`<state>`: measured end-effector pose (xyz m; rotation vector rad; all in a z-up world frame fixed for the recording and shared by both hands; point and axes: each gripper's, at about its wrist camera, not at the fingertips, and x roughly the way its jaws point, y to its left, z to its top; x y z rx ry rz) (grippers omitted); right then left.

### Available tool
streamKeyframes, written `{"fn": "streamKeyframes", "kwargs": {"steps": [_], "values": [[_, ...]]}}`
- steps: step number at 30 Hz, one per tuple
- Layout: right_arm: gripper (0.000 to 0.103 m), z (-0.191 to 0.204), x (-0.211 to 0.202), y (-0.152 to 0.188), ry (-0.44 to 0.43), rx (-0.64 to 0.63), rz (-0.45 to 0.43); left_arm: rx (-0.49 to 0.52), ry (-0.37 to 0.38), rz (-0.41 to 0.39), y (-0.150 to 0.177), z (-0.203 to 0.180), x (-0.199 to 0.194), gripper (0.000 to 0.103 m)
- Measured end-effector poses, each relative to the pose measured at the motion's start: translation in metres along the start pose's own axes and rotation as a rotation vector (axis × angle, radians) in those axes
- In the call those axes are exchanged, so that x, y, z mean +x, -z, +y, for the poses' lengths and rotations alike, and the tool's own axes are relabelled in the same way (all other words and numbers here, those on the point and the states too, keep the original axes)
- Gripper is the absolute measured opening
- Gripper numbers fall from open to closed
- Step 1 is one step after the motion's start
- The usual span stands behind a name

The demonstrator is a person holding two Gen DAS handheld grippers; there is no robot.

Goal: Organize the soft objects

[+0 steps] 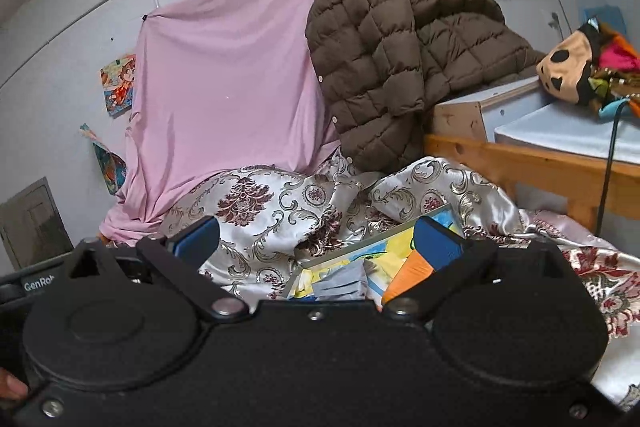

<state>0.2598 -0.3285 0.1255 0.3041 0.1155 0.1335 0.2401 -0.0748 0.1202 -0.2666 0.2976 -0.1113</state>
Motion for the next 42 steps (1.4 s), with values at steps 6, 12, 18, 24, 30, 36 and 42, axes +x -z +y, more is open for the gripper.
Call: {"fn": "streamKeyframes", "kwargs": {"steps": [6,12,18,24,30,36,42], "values": [[0.103,0.014,-0.021,0.01,0.033,-0.033,-0.019,0.003,-0.003,-0.024,0.011,0.011,-0.023,0.102],[0.103,0.027,-0.04,0.027,0.069,-0.065,-0.032,0.015,-0.015,-0.043,0.027,0.027,-0.049,0.102],[0.103,0.041,-0.056,0.05,0.101,-0.103,-0.013,0.004,-0.066,-0.064,0.05,0.049,-0.075,0.102],[0.103,0.054,-0.072,0.079,0.135,-0.133,0.019,0.025,-0.094,-0.056,0.071,0.065,-0.094,0.102],[0.103,0.062,-0.092,0.109,0.163,-0.135,0.072,0.045,-0.117,0.003,0.096,0.075,-0.102,0.102],[0.103,0.063,-0.104,0.138,0.21,-0.139,0.156,0.027,-0.132,0.05,0.116,0.083,-0.106,0.102],[0.103,0.067,-0.119,0.153,0.264,-0.147,0.183,0.029,-0.145,0.087,0.134,0.089,-0.112,0.102]]}}
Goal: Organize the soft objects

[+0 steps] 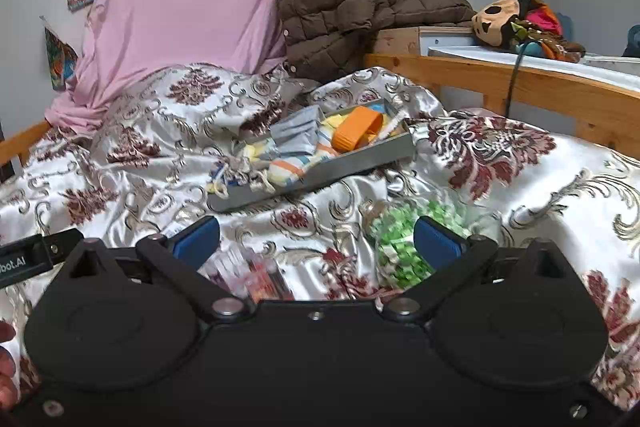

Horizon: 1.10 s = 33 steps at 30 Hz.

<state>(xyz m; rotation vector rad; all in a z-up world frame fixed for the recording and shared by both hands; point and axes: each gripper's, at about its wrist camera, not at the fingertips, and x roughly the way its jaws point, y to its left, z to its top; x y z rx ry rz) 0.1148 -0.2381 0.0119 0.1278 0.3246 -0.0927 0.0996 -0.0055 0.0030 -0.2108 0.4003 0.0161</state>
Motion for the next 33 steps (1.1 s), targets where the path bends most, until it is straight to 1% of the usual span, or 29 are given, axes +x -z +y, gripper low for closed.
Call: {"fn": "streamKeyframes", "kwargs": {"steps": [1,4,10,13,16,21,24,33], "values": [[0.102,0.001,0.004,0.0,0.006,-0.004,0.005,-0.001,-0.005,0.007,0.002,0.001,0.0,0.102],[0.103,0.004,-0.002,0.008,0.024,-0.026,0.016,-0.003,-0.016,0.031,0.007,0.003,-0.001,0.102],[0.102,0.008,-0.008,0.018,0.037,-0.061,0.055,0.028,-0.047,0.075,0.02,0.005,-0.005,0.102],[0.102,0.012,-0.01,0.023,0.042,-0.067,0.072,0.059,-0.07,0.115,0.029,0.004,-0.006,0.102],[0.103,0.015,-0.012,0.029,0.045,-0.071,0.091,0.097,-0.088,0.136,0.036,0.002,-0.008,0.102],[0.102,0.022,-0.018,0.038,0.047,-0.099,0.111,0.103,-0.093,0.14,0.038,0.002,-0.011,0.102],[0.102,0.023,-0.019,0.039,0.052,-0.106,0.118,0.097,-0.11,0.137,0.037,0.004,-0.012,0.102],[0.103,0.02,-0.011,0.041,0.056,-0.119,0.144,0.09,-0.13,0.15,0.038,0.006,-0.009,0.102]]}}
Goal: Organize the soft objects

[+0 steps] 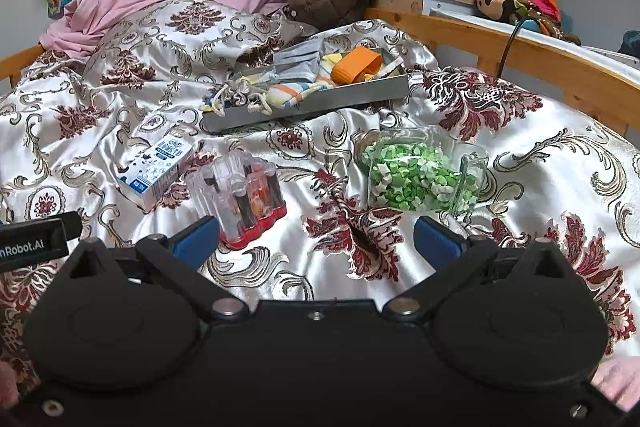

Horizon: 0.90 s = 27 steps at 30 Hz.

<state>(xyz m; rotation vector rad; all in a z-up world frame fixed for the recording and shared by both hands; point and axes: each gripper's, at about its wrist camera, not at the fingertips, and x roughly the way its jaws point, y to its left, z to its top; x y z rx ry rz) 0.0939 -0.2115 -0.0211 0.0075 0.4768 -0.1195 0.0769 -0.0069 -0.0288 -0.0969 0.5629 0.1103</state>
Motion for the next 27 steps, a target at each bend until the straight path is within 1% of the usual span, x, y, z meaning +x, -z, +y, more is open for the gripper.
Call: {"fn": "streamKeyframes", "kwargs": {"steps": [27], "values": [[0.102,-0.0005,0.0081,0.0008,-0.01,-0.017,0.017,0.004,-0.002,0.001,0.0016,0.0002,0.001,0.102]]}}
